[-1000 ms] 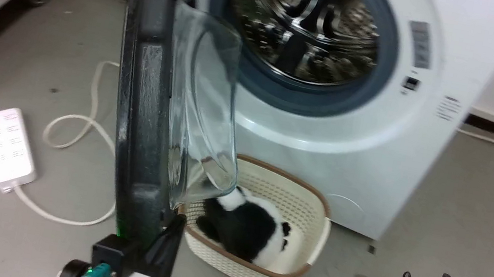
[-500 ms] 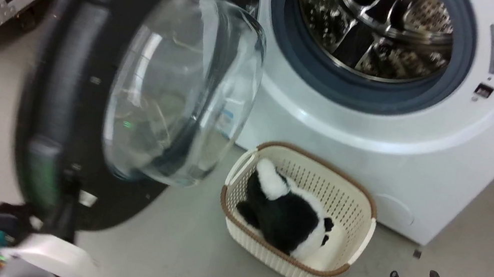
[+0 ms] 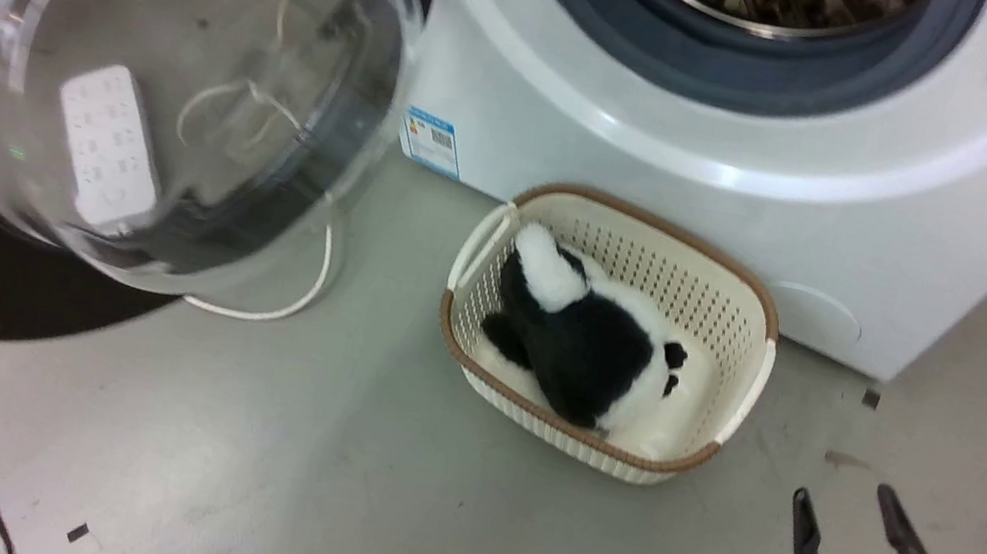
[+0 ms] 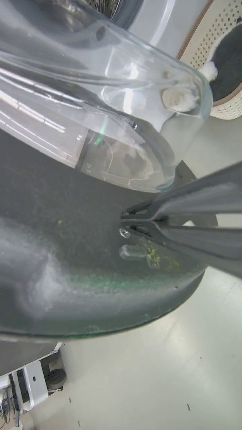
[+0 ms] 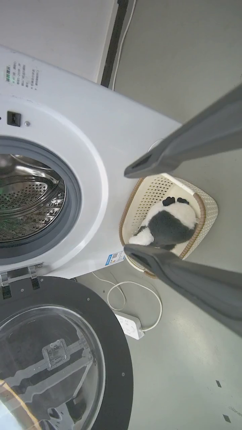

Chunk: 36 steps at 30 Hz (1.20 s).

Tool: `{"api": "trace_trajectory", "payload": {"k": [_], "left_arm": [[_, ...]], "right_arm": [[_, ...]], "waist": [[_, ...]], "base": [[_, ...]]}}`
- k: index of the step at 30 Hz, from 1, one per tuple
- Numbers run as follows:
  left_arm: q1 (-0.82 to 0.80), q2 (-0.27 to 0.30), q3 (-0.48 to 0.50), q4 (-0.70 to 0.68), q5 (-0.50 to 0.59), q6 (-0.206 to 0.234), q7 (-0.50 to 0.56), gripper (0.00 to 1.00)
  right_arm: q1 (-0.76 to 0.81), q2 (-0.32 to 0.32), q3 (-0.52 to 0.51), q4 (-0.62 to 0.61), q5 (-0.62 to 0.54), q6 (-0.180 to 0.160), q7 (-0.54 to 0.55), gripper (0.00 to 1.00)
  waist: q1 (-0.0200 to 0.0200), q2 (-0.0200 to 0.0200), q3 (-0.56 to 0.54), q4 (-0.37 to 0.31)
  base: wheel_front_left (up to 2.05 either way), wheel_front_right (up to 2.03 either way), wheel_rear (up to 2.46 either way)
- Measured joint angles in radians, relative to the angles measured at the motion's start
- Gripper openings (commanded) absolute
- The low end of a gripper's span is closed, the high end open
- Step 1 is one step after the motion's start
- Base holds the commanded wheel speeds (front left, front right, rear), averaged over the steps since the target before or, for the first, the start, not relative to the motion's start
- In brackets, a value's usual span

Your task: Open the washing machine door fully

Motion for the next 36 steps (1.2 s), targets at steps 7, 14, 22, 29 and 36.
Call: {"api": "trace_trajectory", "payload": {"k": [7,14,22,29,36], "left_arm": [[-0.128,0.082,0.048,0.170,-0.035,-0.033,0.000,0.00],[-0.217,0.114,0.056,0.335,-0.050,-0.071,-0.031,0.00],[-0.237,0.120,0.030,0.402,-0.025,-0.110,-0.124,0.00],[-0.174,0.046,0.022,0.235,0.026,-0.128,-0.156,0.00],[-0.010,-0.089,0.014,-0.062,0.100,-0.128,-0.157,0.00]], "right_arm": [[-0.012,-0.004,-0.001,-0.020,-0.009,0.000,0.012,1.00],[-0.032,-0.009,-0.001,-0.024,-0.009,0.000,0.016,1.00],[-0.033,-0.009,-0.017,-0.020,-0.008,0.000,0.014,1.00],[-0.035,-0.007,-0.052,-0.020,-0.007,0.000,0.006,1.00],[-0.034,-0.003,-0.077,-0.037,-0.007,0.000,-0.001,1.00]], "waist": [[0.0000,0.0000,0.058,-0.025],[-0.0001,0.0000,0.081,-0.040],[-0.0001,0.0000,0.050,-0.051],[-0.0003,0.0000,-0.024,-0.069],[-0.0004,0.0000,-0.102,-0.118]], "base": [[0.00,0.00,0.00],[0.00,0.00,0.00],[0.00,0.00,0.00],[0.00,0.00,0.00],[0.00,0.00,0.00]]}}
